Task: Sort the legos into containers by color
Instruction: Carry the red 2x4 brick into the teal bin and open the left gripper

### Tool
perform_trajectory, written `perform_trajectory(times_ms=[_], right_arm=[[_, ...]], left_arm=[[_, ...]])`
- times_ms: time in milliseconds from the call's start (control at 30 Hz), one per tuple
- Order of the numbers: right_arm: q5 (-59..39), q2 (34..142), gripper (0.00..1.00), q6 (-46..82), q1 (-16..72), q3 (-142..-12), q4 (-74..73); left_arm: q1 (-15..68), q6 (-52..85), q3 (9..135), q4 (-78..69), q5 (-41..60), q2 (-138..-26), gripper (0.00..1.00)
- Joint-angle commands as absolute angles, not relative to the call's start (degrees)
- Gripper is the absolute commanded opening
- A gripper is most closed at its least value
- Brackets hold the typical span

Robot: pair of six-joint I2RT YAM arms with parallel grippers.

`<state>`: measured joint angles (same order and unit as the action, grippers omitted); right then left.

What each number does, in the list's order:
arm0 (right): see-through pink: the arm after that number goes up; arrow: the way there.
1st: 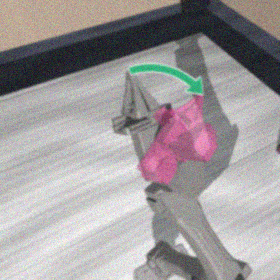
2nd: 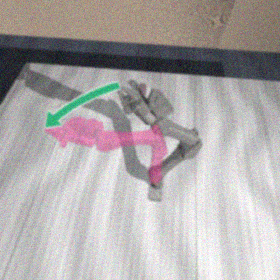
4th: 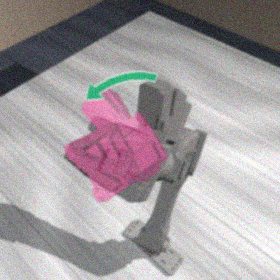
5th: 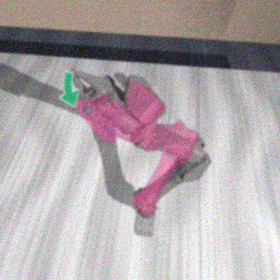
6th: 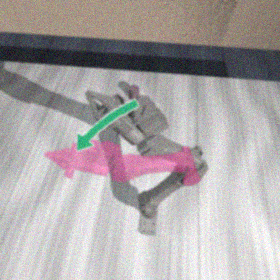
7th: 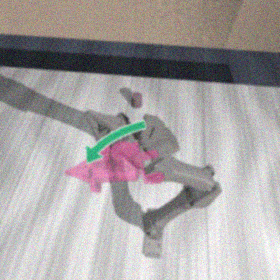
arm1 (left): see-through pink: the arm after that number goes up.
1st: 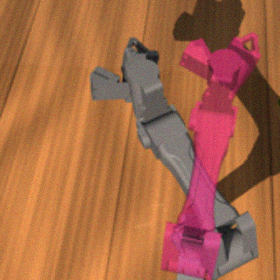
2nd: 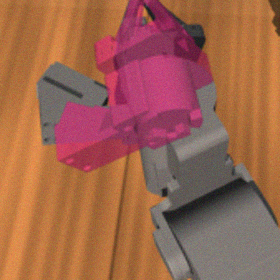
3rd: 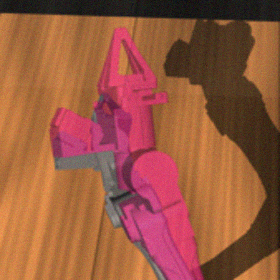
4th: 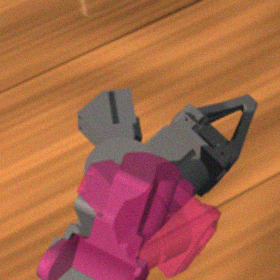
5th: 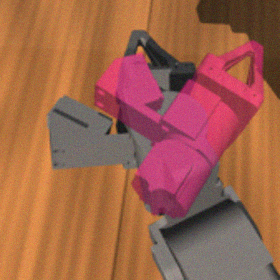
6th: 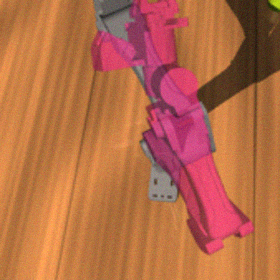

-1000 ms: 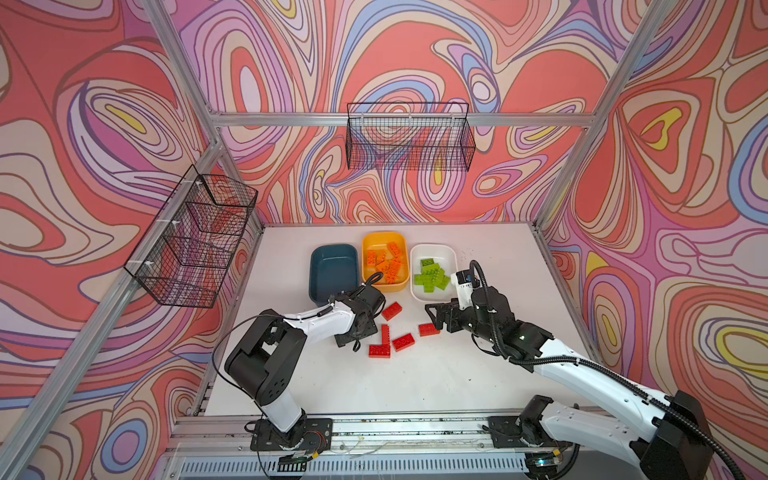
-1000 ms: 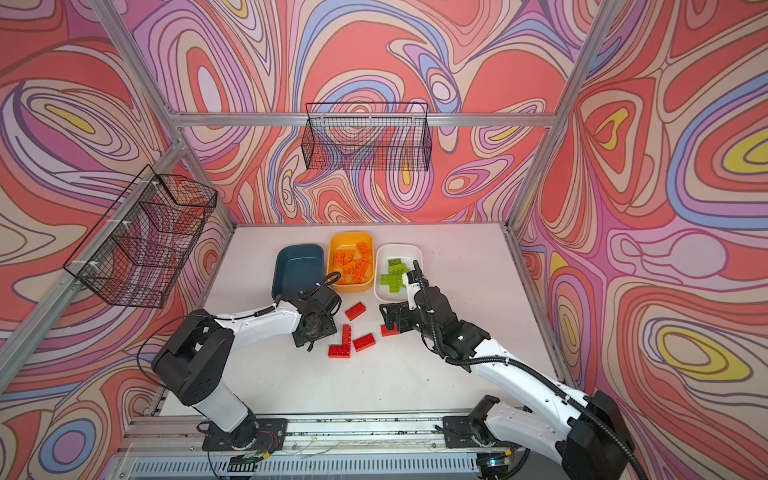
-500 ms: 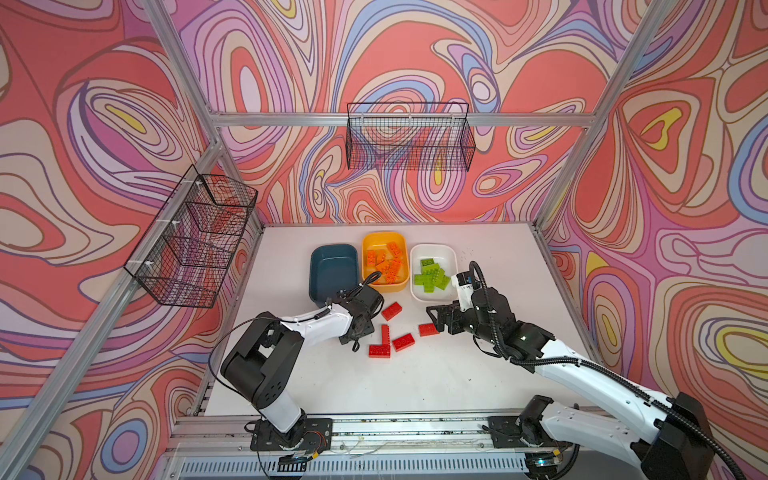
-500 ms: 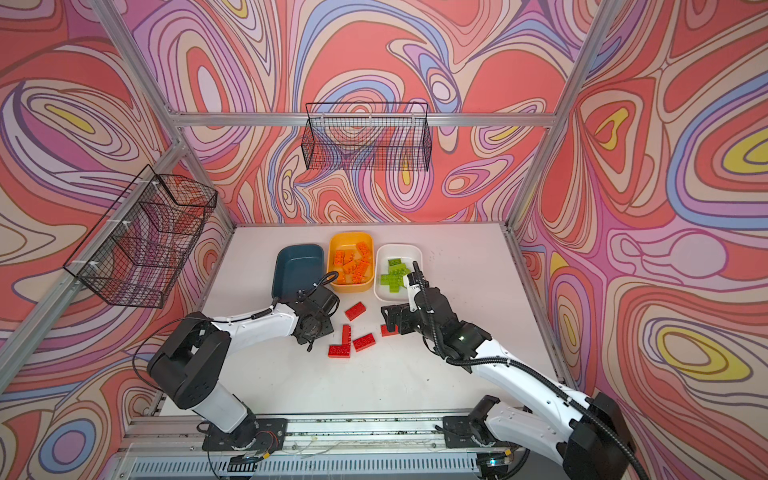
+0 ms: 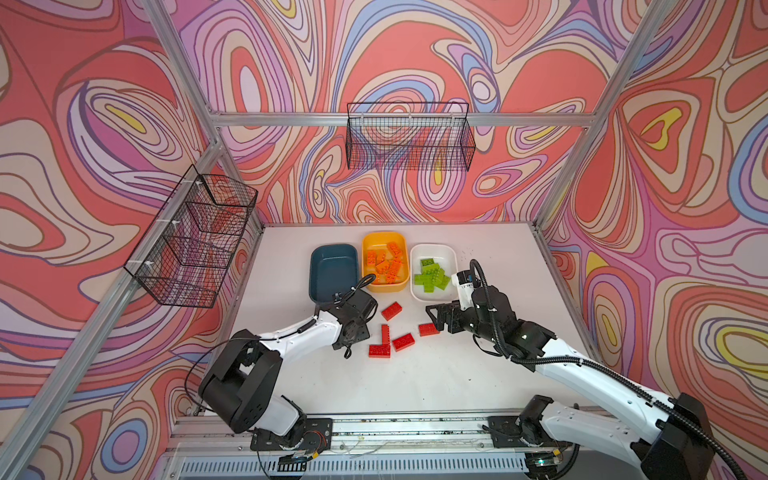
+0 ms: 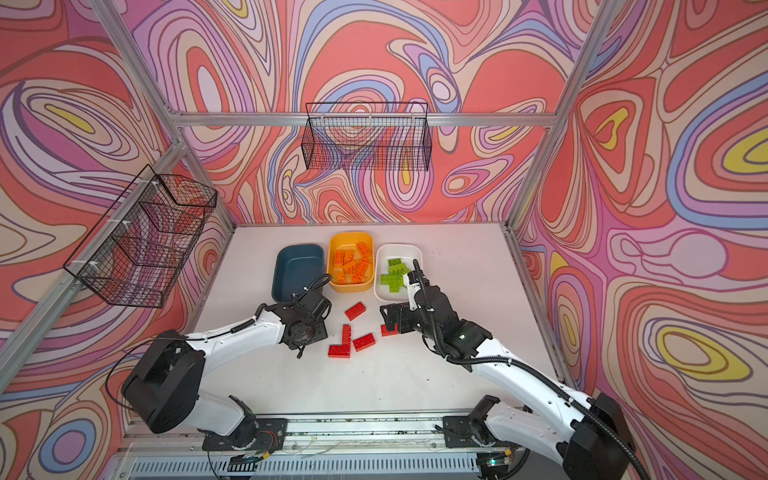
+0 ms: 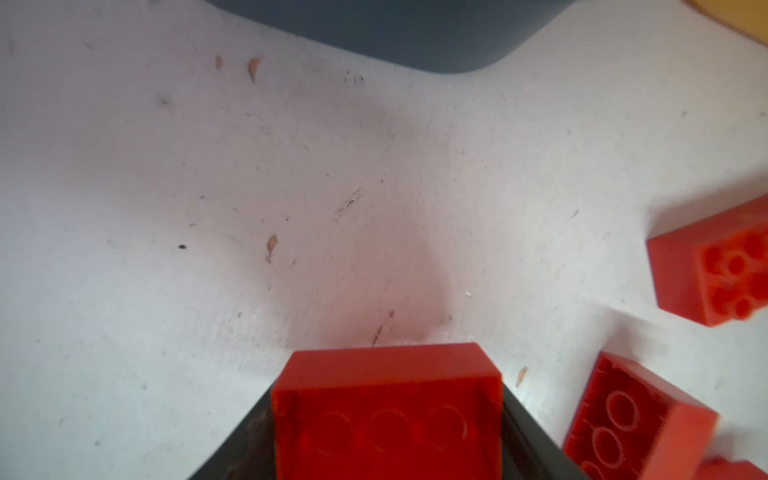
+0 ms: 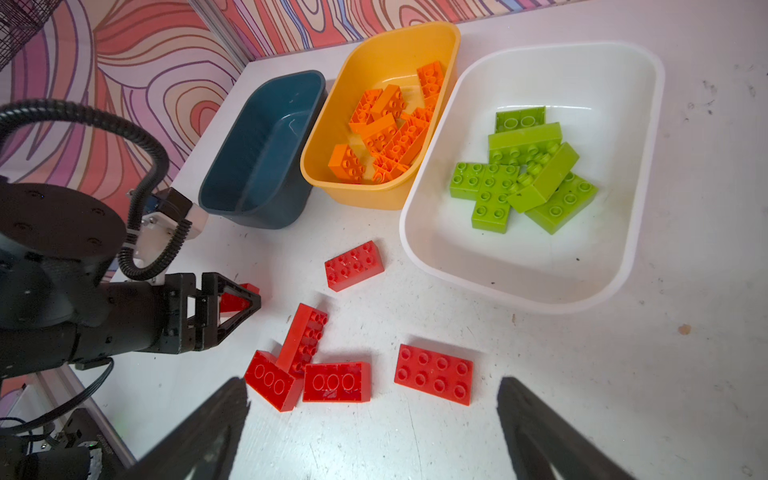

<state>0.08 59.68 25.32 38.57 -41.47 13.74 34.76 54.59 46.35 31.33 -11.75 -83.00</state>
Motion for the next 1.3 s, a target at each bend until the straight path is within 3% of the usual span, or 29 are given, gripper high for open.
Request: perform_trajectory(times_ms=[0,267,500,867,1267], right_arm=[[-1.09,59.06,0.98,26.33,38.62,-43.32,13.89],[-2.3,59.51,0.98,26.98,38.61,-44.62,14.02],[-1.06,57.59,0.98,26.93,38.6,-44.03,14.83],[-0.78,58.28,0.98,25.62,38.58,-43.86,14.94],[0.61,60.62,0.98,25.49,38.62,-45.25,15.31]], left_arm=[[34.45,53.55,47.19,36.47,-13.89,-78.94,0.31],[34.18,50.98,50.68,41.73,-18.67,-70.61,0.32],[26.53,45.12,56.98,40.86,-17.96,-73.54,0.32],[12.76,40.21,73.36,35.02,-9.11,-92.42,0.32],[8.97,38.1,92.15,38.99,-6.67,-113.2,0.35]])
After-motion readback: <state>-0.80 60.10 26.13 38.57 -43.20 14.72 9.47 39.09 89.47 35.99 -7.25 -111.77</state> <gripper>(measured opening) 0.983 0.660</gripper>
